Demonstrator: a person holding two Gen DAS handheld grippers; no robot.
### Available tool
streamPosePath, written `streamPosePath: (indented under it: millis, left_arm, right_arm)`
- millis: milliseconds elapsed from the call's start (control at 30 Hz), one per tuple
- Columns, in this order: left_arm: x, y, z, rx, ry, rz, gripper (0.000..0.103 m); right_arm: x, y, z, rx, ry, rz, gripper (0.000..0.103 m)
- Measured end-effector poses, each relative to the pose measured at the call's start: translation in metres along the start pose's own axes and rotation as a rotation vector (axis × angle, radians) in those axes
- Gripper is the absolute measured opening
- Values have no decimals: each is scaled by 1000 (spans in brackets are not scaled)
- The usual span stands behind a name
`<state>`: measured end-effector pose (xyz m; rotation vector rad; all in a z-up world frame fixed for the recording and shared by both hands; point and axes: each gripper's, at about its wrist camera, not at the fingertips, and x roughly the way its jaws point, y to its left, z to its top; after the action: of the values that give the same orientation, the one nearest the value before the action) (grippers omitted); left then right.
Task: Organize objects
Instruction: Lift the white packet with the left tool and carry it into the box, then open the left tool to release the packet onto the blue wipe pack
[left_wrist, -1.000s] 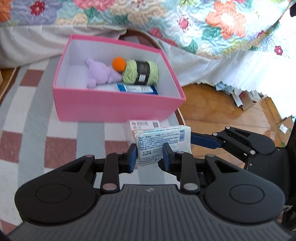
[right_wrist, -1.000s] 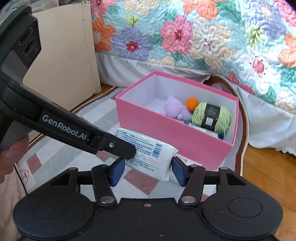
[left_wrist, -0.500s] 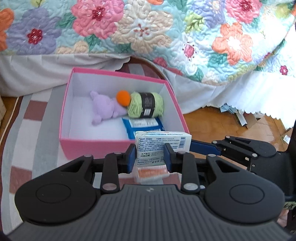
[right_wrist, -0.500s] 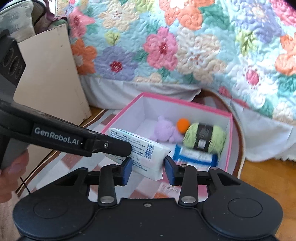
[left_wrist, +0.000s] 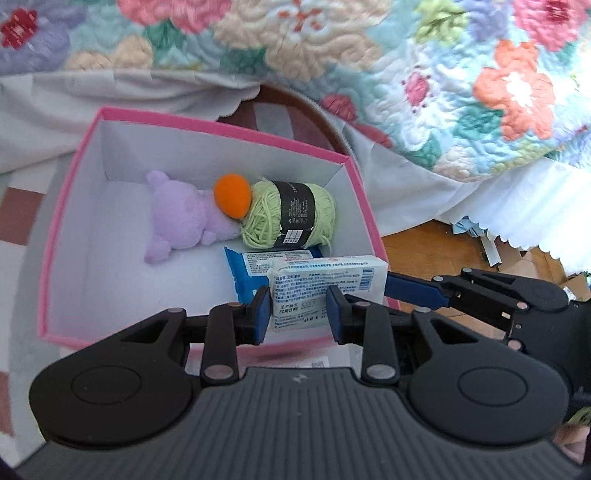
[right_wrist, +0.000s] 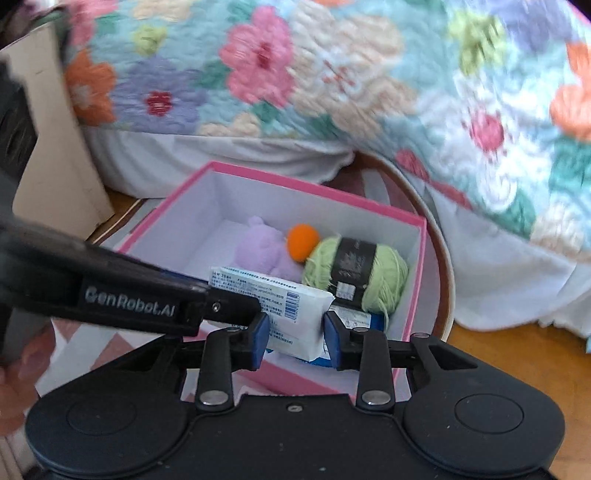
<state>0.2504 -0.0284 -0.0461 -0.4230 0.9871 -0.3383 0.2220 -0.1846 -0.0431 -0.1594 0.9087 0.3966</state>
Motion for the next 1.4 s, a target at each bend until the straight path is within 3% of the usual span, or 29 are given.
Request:
streamPosePath:
  millis: [233, 433, 700, 833, 967, 1033, 1100, 1400]
  left_arm:
    - [35, 24, 15, -94, 59, -53, 31]
    - [70, 33, 8, -182, 84, -17, 32]
    - [83, 42, 3, -228, 67, -39, 31]
    - [90, 38, 2, -209, 63, -12, 31]
    - [97, 47, 4, -265, 78, -44, 31]
    - [99, 47, 5, -263, 76, -40, 24]
    - [104, 46, 6, -256, 79, -34, 11]
    - [114, 37, 5, -251, 91, -19, 10]
  right_arm:
    - [30, -11, 11, -12, 59, -11, 34]
    - [60, -18, 11, -38, 111, -36, 30]
    - [77, -8, 12, -121, 126, -107, 30]
    - [84, -7, 11, -154, 141, -132, 30]
    - [87, -7, 11, -172, 134, -160, 30]
    - [88, -3, 9, -208, 131, -197, 32]
    - [91, -1, 6, -231, 136, -207, 32]
    - [81, -4, -3, -256, 75, -180, 30]
